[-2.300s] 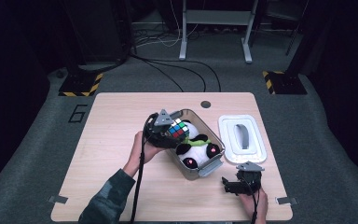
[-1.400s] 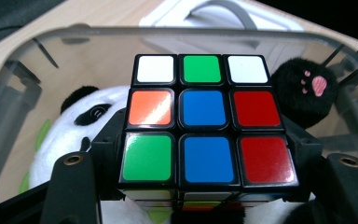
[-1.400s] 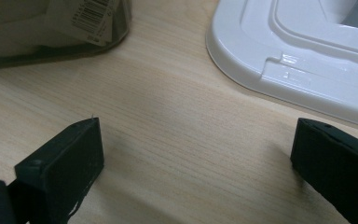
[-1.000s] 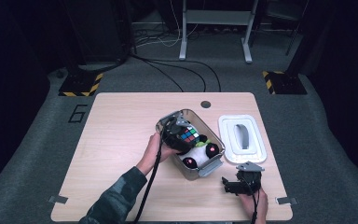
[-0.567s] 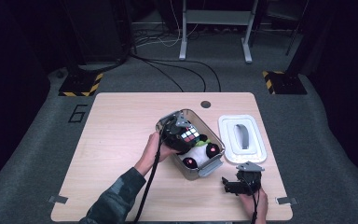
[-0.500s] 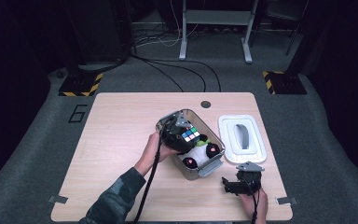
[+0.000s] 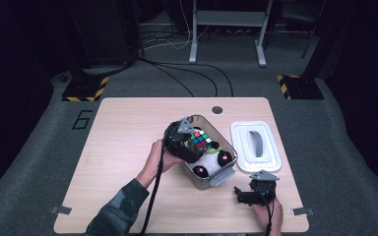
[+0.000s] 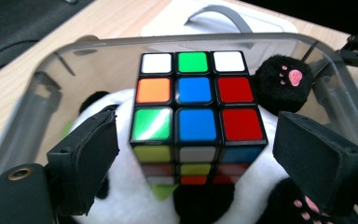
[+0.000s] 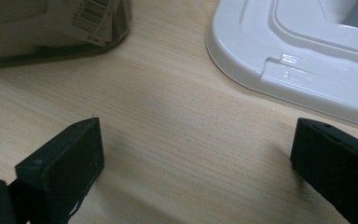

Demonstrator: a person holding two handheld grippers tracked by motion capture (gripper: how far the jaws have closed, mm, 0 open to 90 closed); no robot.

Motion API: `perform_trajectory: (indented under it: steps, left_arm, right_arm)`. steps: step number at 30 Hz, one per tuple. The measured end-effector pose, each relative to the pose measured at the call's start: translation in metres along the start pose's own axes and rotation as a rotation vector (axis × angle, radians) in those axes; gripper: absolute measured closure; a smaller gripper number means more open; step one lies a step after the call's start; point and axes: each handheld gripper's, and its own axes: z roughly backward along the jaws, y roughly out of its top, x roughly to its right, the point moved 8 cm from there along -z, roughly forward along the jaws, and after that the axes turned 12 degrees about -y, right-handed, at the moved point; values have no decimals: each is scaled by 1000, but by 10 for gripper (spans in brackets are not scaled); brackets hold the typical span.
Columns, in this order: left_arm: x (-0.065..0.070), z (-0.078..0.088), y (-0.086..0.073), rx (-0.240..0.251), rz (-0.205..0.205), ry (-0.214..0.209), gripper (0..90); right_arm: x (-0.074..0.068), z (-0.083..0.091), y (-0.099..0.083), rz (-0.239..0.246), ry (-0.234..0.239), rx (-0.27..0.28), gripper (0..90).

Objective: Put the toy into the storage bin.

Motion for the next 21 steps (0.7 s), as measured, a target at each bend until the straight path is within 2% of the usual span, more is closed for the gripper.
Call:
perform_trajectory:
  steps: [8,11,21]
  left_arm:
    - [0,28,-10,29,7,22,83]
    - [-1,38,-17,38,13,46,54]
    - [-12,70,-55,80,75,125,0]
  right_arm:
    - [0,0,0,0,0,0,19]
    - [0,0,0,-1,1,0,19]
    - [0,0,0,-1,0,0,20]
